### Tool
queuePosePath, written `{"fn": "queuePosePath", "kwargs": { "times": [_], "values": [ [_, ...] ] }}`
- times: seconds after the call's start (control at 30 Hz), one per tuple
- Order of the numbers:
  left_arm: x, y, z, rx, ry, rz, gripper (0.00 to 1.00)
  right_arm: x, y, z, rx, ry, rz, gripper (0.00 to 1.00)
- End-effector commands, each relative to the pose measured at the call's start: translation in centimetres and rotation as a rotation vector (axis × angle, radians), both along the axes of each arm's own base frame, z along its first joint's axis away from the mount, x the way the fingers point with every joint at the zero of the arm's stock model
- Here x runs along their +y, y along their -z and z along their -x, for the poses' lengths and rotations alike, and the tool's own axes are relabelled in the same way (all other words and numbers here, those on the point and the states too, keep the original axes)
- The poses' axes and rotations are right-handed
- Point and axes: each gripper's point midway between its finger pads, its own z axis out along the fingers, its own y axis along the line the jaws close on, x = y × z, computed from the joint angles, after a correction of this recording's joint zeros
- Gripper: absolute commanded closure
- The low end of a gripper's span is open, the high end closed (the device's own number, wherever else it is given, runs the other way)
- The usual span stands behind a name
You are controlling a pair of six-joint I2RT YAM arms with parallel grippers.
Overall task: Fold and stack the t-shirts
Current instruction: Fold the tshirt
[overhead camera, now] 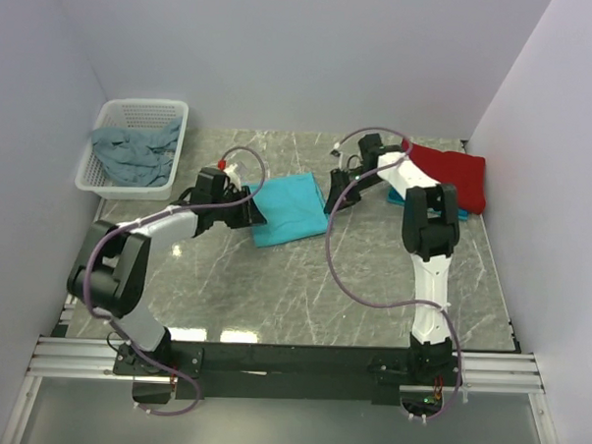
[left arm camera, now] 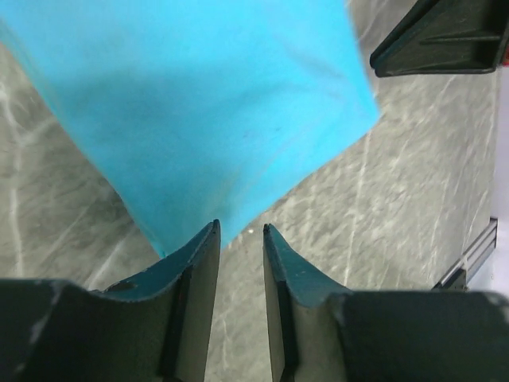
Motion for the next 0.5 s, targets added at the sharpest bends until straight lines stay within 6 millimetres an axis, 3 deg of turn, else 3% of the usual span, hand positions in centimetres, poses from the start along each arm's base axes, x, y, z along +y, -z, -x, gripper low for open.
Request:
{"fn": "queuePosePath", "kwargs": {
  "times": [0.0, 0.03, 0.1, 0.13, 0.2, 0.23, 0.33, 0.47],
  "values": [
    [0.9, -3.2, -0.4, -0.092, -0.029, -0.027, 0.66, -2.0, -5.1, -2.2, -0.18, 0.031, 0.045, 0.72],
    [0.6, -3.9, -0.5, -0.105, -0.02, -0.014, 0.65, -2.2, -5.1, -2.5, -0.19, 0.041, 0.057, 0.57],
    [-0.3, -5.1, -0.7, -0.135, 0.003, 0.028, 0.64, -2.4, -4.7, -3.1, -0.195, 0.064, 0.078, 0.44],
    [-1.1, -5.4, -0.7, -0.136, 0.032, 0.055, 0.63, -2.1, -4.8, -3.5, -0.2, 0.071, 0.073, 0.26],
    [-2.6, -5.7, -0.7, -0.147, 0.066, 0.089, 0.62, -2.0, -3.7, -4.3, -0.169, 0.123, 0.096, 0.25],
    [-3.5, -5.4, -1.0, -0.135, 0.086, 0.1, 0.62, -1.9, -3.9, -5.2, -0.181, 0.145, 0.111, 0.15],
    [-5.6, -5.4, -1.6, -0.137, 0.118, 0.122, 0.62, -0.9, -2.4, -5.9, -0.173, 0.158, 0.144, 0.14],
    [-6.9, -1.9, -2.7, -0.07, 0.12, 0.117, 0.64, 0.0, -1.6, -7.7, -0.221, 0.225, 0.211, 0.14]
  ]
}}
